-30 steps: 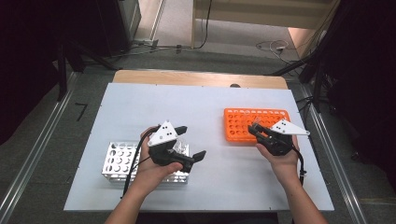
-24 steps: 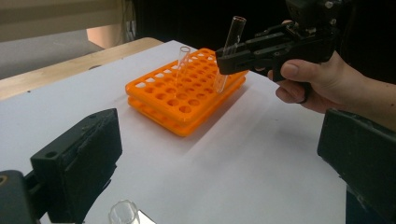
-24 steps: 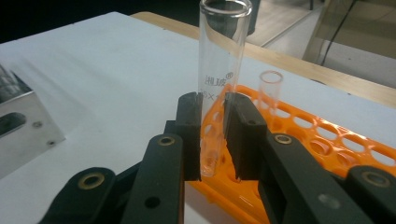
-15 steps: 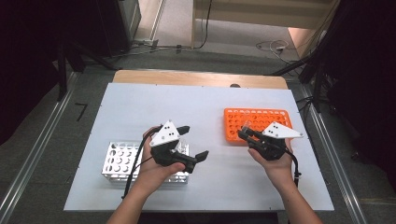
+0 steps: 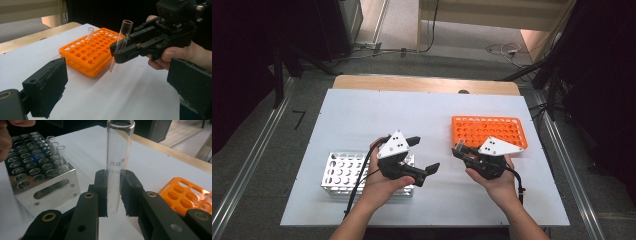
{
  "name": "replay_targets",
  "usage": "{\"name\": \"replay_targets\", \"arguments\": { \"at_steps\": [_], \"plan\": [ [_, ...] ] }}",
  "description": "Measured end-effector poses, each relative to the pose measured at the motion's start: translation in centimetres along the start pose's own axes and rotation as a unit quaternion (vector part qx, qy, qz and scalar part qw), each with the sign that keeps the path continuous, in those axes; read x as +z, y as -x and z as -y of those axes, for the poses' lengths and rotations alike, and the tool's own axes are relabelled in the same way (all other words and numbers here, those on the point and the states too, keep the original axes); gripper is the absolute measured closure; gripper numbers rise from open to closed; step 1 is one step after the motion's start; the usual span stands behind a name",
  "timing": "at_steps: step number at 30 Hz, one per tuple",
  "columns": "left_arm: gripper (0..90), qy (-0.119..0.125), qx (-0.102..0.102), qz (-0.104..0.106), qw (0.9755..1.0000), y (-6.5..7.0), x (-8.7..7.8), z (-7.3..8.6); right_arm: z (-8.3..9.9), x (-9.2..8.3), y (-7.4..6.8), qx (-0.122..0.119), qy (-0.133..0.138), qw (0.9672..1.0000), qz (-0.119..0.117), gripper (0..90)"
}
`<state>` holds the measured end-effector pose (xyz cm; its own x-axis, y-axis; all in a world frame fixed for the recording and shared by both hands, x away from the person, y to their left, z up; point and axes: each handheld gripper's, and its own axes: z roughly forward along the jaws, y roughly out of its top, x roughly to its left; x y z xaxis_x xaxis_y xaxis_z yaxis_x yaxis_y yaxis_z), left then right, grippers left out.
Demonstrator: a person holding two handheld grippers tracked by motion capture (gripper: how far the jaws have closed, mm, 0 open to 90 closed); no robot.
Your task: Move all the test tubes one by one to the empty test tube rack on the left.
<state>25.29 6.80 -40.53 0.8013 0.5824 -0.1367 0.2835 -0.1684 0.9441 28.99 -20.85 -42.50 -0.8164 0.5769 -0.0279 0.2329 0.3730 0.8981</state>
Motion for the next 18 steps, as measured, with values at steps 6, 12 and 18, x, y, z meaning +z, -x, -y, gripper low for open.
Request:
{"name": "replay_targets", "arguments": {
  "at_steps": [6,12,18],
  "plan": [
    [3.8,0.002,0.002,0.005,1.0,0.3,0.3,0.0,-0.4,0.4,-1.4,-0.011,-0.004,0.9998,-0.018,74.2],
    [5.3,-0.001,0.004,0.014,0.9999,0.7,0.7,0.0,-0.6,0.8,-2.5,-0.021,-0.009,0.9992,-0.033,74.2],
    [8.1,-0.005,0.008,0.024,0.9997,1.0,0.9,0.0,-0.7,1.1,-3.3,-0.029,-0.012,0.9985,-0.045,74.2]
  ]
}}
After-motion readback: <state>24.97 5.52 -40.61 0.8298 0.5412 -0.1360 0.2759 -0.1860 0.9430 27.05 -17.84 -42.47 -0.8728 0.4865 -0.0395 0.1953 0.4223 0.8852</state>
